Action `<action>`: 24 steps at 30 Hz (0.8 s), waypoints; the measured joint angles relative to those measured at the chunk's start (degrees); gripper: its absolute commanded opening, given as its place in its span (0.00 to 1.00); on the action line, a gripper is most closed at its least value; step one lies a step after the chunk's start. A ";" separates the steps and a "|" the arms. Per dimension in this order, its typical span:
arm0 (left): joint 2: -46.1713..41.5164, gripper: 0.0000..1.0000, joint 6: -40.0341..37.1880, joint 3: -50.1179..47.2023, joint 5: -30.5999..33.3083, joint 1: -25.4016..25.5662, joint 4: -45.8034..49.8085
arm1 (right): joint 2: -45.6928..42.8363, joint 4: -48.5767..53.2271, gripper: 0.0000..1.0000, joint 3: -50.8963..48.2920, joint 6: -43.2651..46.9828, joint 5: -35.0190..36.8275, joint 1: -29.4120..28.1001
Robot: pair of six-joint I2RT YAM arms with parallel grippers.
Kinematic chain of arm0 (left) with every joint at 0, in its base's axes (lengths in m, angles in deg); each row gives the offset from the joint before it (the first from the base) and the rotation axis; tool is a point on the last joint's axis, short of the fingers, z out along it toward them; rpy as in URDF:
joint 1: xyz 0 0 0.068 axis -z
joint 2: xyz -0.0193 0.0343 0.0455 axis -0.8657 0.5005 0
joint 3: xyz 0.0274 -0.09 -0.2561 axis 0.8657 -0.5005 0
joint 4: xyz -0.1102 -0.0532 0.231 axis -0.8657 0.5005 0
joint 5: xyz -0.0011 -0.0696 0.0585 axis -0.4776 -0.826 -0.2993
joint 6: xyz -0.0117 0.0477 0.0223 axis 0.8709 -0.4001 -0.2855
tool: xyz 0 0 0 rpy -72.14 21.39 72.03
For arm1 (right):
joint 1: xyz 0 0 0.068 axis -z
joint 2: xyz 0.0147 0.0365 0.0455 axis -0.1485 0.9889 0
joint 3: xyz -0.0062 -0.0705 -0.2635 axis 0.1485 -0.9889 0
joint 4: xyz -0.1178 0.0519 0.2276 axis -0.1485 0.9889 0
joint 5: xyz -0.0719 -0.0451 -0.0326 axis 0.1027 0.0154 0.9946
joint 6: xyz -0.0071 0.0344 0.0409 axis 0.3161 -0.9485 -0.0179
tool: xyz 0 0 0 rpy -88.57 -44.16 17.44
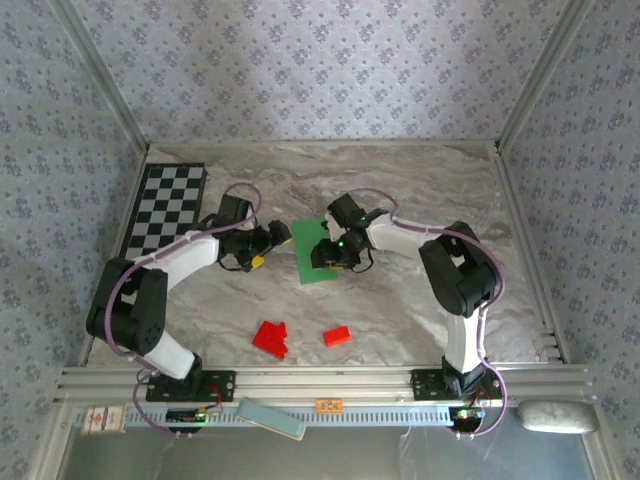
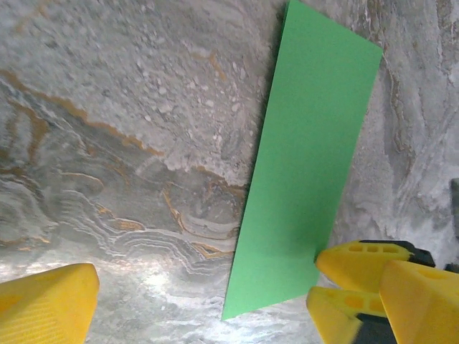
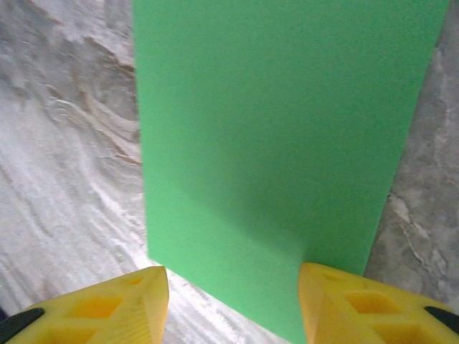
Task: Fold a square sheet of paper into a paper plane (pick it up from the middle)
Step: Turn over the paper at the center of the table.
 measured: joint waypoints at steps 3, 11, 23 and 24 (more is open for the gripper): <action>-0.61 0.99 2.21 -3.15 -1.77 0.44 -2.93 | -2.84 -1.77 0.51 -0.42 -2.16 0.70 0.17; -1.38 0.91 5.64 -5.81 -3.61 5.57 -6.25 | -1.57 -5.44 0.45 -0.42 -6.40 1.99 1.62; 3.61 0.60 7.98 -5.57 -5.60 7.67 -9.55 | 2.23 -6.60 0.42 -1.97 -9.49 0.68 3.54; 4.11 0.56 8.13 -5.38 -5.92 7.65 -9.75 | 2.32 -6.58 0.42 -1.97 -9.70 0.59 3.69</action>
